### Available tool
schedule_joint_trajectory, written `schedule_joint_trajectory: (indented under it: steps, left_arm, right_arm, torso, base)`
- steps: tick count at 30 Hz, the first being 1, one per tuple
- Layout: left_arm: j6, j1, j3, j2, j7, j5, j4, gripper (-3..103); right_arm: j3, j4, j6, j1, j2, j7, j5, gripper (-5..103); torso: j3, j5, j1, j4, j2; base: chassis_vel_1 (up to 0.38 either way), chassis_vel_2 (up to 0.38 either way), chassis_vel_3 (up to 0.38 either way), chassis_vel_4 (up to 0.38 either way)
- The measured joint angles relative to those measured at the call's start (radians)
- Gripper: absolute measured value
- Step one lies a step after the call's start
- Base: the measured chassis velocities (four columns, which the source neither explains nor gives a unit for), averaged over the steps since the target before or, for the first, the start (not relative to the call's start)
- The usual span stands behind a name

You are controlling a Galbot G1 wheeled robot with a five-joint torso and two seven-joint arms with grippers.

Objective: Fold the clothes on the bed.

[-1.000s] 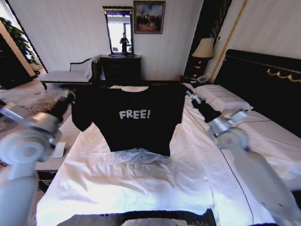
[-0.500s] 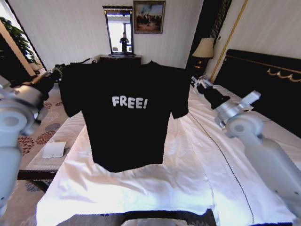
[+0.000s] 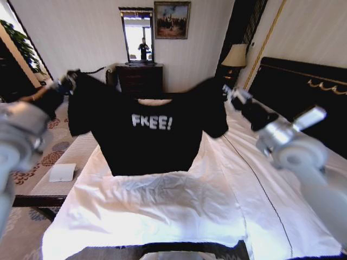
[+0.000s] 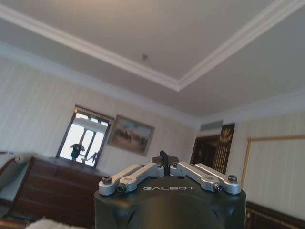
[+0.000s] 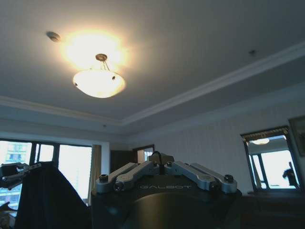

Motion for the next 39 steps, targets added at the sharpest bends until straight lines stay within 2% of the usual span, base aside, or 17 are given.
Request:
schedule_joint_trajectory:
  steps: [2, 4, 5, 10, 11, 13, 16, 18, 19, 22, 24, 25, 30, 31, 35, 36, 39]
  left_arm:
    - [0.001, 0.035, -0.066, -0.009, -0.010, -0.040, -0.035, 0]
    - [0.005, 0.056, -0.176, -0.002, -0.037, -0.137, -0.051, 0]
    - [0.005, 0.056, -0.176, -0.002, -0.037, -0.137, -0.051, 0]
    - [0.027, 0.036, -0.412, 0.097, -0.093, -0.404, -0.051, 0]
    - [0.027, 0.036, -0.412, 0.097, -0.093, -0.404, -0.051, 0]
    - [0.063, 0.019, -0.471, 0.148, -0.126, -0.486, -0.050, 0]
    - [0.123, 0.013, -0.443, 0.164, -0.152, -0.490, -0.049, 0]
    - [0.200, 0.024, -0.319, 0.139, -0.184, -0.418, -0.034, 0]
    - [0.200, 0.024, -0.319, 0.139, -0.184, -0.418, -0.034, 0]
    - [0.258, 0.038, -0.063, 0.067, -0.192, -0.203, 0.027, 0]
    - [0.264, 0.024, 0.149, 0.012, -0.178, -0.030, 0.102, 0]
    - [0.264, 0.024, 0.149, 0.012, -0.178, -0.030, 0.102, 0]
    - [0.251, -0.033, 0.545, -0.162, -0.106, 0.335, 0.382, 0]
    - [0.251, -0.033, 0.545, -0.162, -0.106, 0.335, 0.382, 0]
    - [0.188, -0.078, 0.691, -0.273, -0.028, 0.538, 0.578, 0]
    - [0.188, -0.078, 0.691, -0.273, -0.028, 0.538, 0.578, 0]
    - [0.135, -0.125, 0.736, -0.331, -0.003, 0.607, 0.727, 0]
  right_arm:
    - [0.054, 0.034, -0.008, -0.027, 0.004, 0.010, 0.002, 0]
    - [0.178, 0.103, -0.029, -0.067, 0.003, 0.051, 0.040, 0]
    - [0.178, 0.103, -0.029, -0.067, 0.003, 0.051, 0.040, 0]
    - [0.402, 0.195, -0.109, -0.056, -0.059, 0.231, 0.240, 0]
    - [0.402, 0.195, -0.109, -0.056, -0.059, 0.231, 0.240, 0]
    - [0.471, 0.197, -0.167, -0.024, -0.090, 0.323, 0.317, 0]
    - [0.456, 0.196, -0.229, 0.000, -0.096, 0.407, 0.341, 0]
    - [0.356, 0.193, -0.310, -0.016, -0.068, 0.504, 0.294, 0]
    - [0.356, 0.193, -0.310, -0.016, -0.068, 0.504, 0.294, 0]
    - [0.136, 0.132, -0.379, -0.032, -0.005, 0.560, 0.182, 0]
    - [-0.055, 0.016, -0.387, -0.014, 0.049, 0.568, 0.094, 0]
    - [-0.055, 0.016, -0.387, -0.014, 0.049, 0.568, 0.094, 0]
    - [-0.371, -0.319, -0.371, 0.056, 0.177, 0.517, -0.082, 0]
    - [-0.371, -0.319, -0.371, 0.056, 0.177, 0.517, -0.082, 0]
    - [-0.507, -0.566, -0.305, 0.102, 0.258, 0.422, -0.244, 0]
    - [-0.507, -0.566, -0.305, 0.102, 0.258, 0.422, -0.244, 0]
    - [-0.557, -0.715, -0.246, 0.143, 0.314, 0.375, -0.322, 0]
  torso:
    - [0.000, -0.0007, 0.000, 0.0000, 0.000]
    - [0.000, -0.0010, 0.000, -0.0014, 0.000]
    - [0.000, -0.0010, 0.000, -0.0014, 0.000]
    - [0.000, -0.0007, 0.000, -0.0012, 0.000]
    - [0.000, -0.0007, 0.000, -0.0012, 0.000]
    - [0.000, -0.0006, 0.000, -0.0014, 0.000]
    - [0.000, -0.0005, 0.000, -0.0013, 0.000]
    - [0.000, -0.0006, 0.000, -0.0013, 0.000]
    - [0.000, -0.0006, 0.000, -0.0013, 0.000]
    - [0.000, -0.0010, 0.000, -0.0014, 0.000]
    - [0.000, -0.0009, 0.001, -0.0013, 0.000]
    - [0.000, -0.0009, 0.001, -0.0013, 0.000]
    - [0.001, -0.0013, 0.001, -0.0012, 0.000]
    - [0.001, -0.0013, 0.001, -0.0012, 0.000]
    - [0.001, -0.0006, 0.001, -0.0013, 0.000]
    - [0.001, -0.0006, 0.001, -0.0013, 0.000]
    - [0.000, -0.0009, 0.001, -0.0013, 0.000]
  base:
    - [0.000, 0.000, 0.000, 0.000]
    - [0.000, 0.000, 0.000, 0.000]
    - [0.000, 0.000, 0.000, 0.000]
    - [0.000, 0.000, 0.000, 0.000]
    - [0.000, 0.000, 0.000, 0.000]
    - [0.000, 0.000, 0.000, 0.000]
    - [0.000, 0.000, 0.000, 0.000]
    - [0.000, 0.000, 0.000, 0.000]
    - [0.000, 0.000, 0.000, 0.000]
    - [0.000, 0.000, 0.000, 0.000]
    - [0.000, 0.000, 0.000, 0.000]
    - [0.000, 0.000, 0.000, 0.000]
    - [0.000, 0.000, 0.000, 0.000]
    - [0.000, 0.000, 0.000, 0.000]
    - [0.000, 0.000, 0.000, 0.000]
    - [0.000, 0.000, 0.000, 0.000]
    - [0.000, 0.000, 0.000, 0.000]
